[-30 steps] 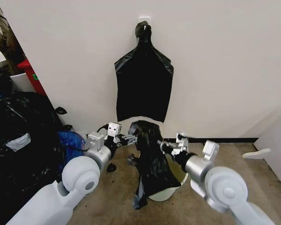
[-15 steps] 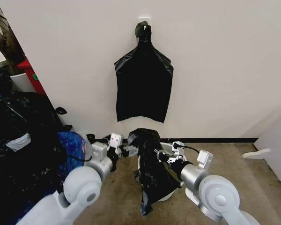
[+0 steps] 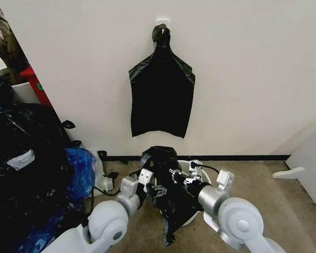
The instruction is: Place the garbage bag over the trash bin.
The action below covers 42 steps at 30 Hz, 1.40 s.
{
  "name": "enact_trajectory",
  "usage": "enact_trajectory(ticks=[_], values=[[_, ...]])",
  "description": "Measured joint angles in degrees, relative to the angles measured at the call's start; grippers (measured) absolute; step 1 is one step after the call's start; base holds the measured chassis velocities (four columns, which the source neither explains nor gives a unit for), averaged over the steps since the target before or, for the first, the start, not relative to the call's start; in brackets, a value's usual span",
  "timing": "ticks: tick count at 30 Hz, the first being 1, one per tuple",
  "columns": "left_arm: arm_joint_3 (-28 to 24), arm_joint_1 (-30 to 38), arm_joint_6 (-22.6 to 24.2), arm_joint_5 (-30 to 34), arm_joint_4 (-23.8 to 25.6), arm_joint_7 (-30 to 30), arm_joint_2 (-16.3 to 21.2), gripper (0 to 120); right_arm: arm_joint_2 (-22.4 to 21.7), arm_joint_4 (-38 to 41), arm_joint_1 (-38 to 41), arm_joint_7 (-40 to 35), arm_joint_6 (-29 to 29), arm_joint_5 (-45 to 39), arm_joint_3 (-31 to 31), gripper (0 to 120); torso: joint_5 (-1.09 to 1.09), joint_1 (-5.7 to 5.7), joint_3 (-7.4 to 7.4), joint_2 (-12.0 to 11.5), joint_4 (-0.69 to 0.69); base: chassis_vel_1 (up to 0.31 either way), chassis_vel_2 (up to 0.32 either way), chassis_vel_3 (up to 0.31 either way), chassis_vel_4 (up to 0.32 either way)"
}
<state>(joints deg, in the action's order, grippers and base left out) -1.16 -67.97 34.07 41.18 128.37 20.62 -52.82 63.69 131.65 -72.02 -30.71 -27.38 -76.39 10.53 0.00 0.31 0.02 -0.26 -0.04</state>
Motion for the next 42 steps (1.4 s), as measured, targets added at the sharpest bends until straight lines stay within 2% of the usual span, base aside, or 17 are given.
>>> enact_trajectory(ticks=[3, 7, 11, 16, 20, 26, 30, 34, 35, 36, 39, 42], values=[[-1.80, 1.16, 0.17, 0.17, -1.34, 0.34, -0.51, 100, 0.37, -0.45, -0.16, 0.02, 0.00, 0.39, -0.45, 0, 0.00, 0.00, 0.00, 0.00, 0.00, 0.000, 0.000, 0.000, 0.000], [-5.29, 7.32, 1.16, 2.53, -5.15, 3.81, -2.40, 100, 0.95, -0.89, 0.24, -0.23, 0.11, 0.40, -1.09, 0, 0.01, 0.01, 0.00, 0.00, 0.00, 0.000, 0.000, 0.000, 0.000], [-6.72, 10.30, 1.43, 4.50, -8.03, 5.00, -3.34, 100, 1.04, -1.13, 0.27, -0.54, 0.15, 0.07, -0.85, 0, 0.01, 0.01, 0.00, 0.00, 0.00, 0.000, 0.000, 0.000, 0.000], [-8.79, 11.91, 1.49, 5.83, -11.36, 7.06, -4.70, 100, 0.91, -1.27, 0.21, -1.06, 0.15, -1.18, 0.02, 0, 0.01, 0.01, 0.00, 0.00, 0.01, 0.000, 0.000, 0.000, 0.000], [-9.87, 12.50, 1.42, 6.73, -13.14, 7.61, -5.29, 94, 0.73, -1.24, 0.23, -1.39, 0.12, -2.24, 0.53, 0, 0.01, 0.01, 0.00, 0.00, 0.01, 0.000, 0.000, 0.000, 0.000], [-12.43, 13.54, 1.19, 7.03, -16.55, 8.48, -8.15, 68, -0.17, -0.60, 0.19, -1.69, -0.01, -4.03, 1.45, 0, 0.02, 0.01, 0.00, 0.00, 0.01, 0.000, 0.000, 0.000, 0.000], [-13.46, 13.79, 1.37, 7.24, -17.49, 9.88, -9.21, 58, -0.31, -0.46, 0.05, -1.78, -0.07, -4.42, 1.71, 0, 0.01, 0.01, 0.00, 0.00, 0.01, 0.000, 0.000, 0.000, 0.000], [-13.97, 13.83, 1.64, 7.48, -18.57, 11.44, -10.09, 41, -0.48, -0.44, -0.17, -1.78, -0.19, -4.62, 2.07, 0, 0.02, 0.01, 0.00, 0.00, 0.01, 0.000, 0.000, 0.000, 0.000], [-13.97, 13.83, 1.64, 7.48, -18.57, 11.44, -10.09, 41, -0.48, -0.44, -0.17, -1.78, -0.19, -4.62, 2.07, 0, 0.02, 0.01, 0.00, 0.00, 0.01, 0.000, 0.000, 0.000, 0.000], [-14.06, 13.83, 1.76, 7.68, -19.24, 12.17, -10.45, 33, -0.55, -0.44, -0.28, -1.76, -0.28, -4.67, 2.35, 0, 0.02, 0.01, 0.00, 0.00, 0.01, 0.000, 0.000, 0.000, 0.000], [-13.99, 13.82, 1.78, 7.88, -20.06, 12.90, -10.94, 23, -0.69, -0.46, -0.52, -1.70, -0.34, -4.70, 2.83, 0, 0.02, 0.01, 0.00, 0.00, 0.01, 0.000, 0.000, 0.000, 0.000], [-13.74, 13.90, 1.45, 7.87, -20.79, 13.14, -11.38, 8, -0.89, -0.59, -1.04, -1.64, -0.37, -4.71, 3.66, 0, 0.03, 0.01, 0.00, 0.00, 0.02, 0.000, 0.000, 0.000, 0.000]])
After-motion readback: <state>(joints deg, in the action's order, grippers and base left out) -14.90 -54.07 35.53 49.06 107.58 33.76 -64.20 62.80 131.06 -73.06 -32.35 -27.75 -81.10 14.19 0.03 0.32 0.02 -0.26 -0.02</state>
